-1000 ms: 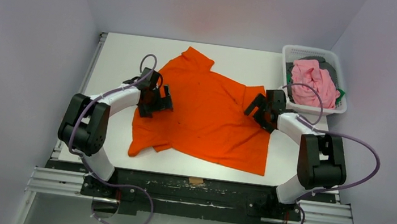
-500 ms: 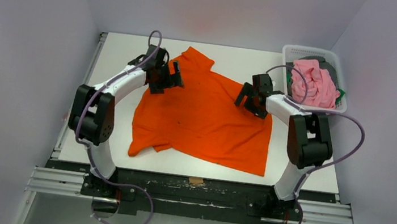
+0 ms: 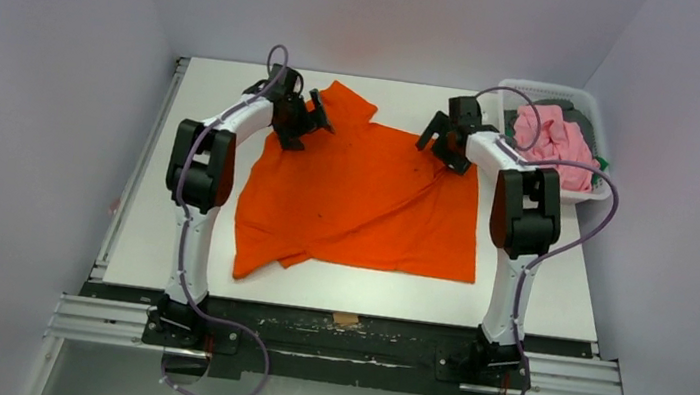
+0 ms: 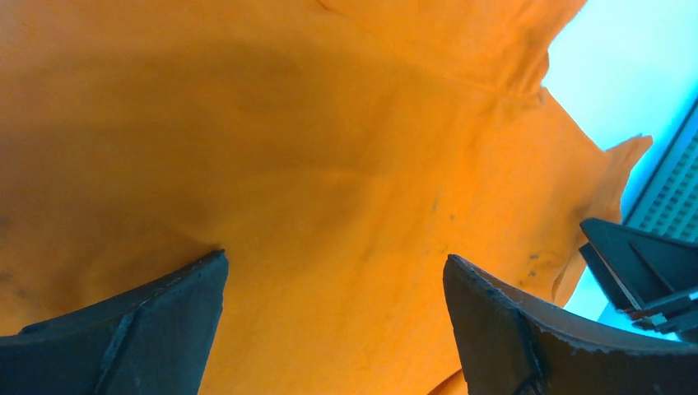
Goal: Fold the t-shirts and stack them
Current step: Flatten out the tshirt
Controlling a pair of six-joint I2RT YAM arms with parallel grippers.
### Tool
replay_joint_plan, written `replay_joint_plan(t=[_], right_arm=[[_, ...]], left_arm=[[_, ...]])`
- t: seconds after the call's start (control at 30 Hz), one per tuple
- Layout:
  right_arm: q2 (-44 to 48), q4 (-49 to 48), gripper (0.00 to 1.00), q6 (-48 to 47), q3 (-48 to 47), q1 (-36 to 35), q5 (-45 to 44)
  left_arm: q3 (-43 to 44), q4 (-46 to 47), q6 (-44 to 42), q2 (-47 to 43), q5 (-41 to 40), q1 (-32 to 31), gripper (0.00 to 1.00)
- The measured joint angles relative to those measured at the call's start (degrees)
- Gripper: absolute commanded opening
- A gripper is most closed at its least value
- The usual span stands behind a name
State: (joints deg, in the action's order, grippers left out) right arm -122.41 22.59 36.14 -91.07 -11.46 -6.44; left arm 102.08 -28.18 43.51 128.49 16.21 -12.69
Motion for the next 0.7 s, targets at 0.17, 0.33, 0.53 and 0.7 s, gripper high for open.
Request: replay_joint_plan(t=[0.17, 0.33, 0.53, 0.7], right_arm=[[-2.95, 2.03, 0.96, 1.86, -4.94, 2.78, 0.33], [-3.21, 2.75, 0.97, 2.21, -5.49, 4.61, -0.07], [-2.78, 3.43, 0.97, 0.61, -5.38, 4.83, -0.55], [1.05, 4.28, 0.97, -2.05, -1.46, 5.01, 0.17]], left_arm=[[2.34, 0.31, 5.07, 2.45, 1.38, 2.78, 1.0], [2.73, 0.35, 9.01, 2.91, 1.6, 3.96, 1.0], [2.91, -1.11, 10.93, 2.45, -2.58, 4.11, 1.0], [-1.01, -3.76, 10.32, -2.14, -8.04, 5.42, 1.0]])
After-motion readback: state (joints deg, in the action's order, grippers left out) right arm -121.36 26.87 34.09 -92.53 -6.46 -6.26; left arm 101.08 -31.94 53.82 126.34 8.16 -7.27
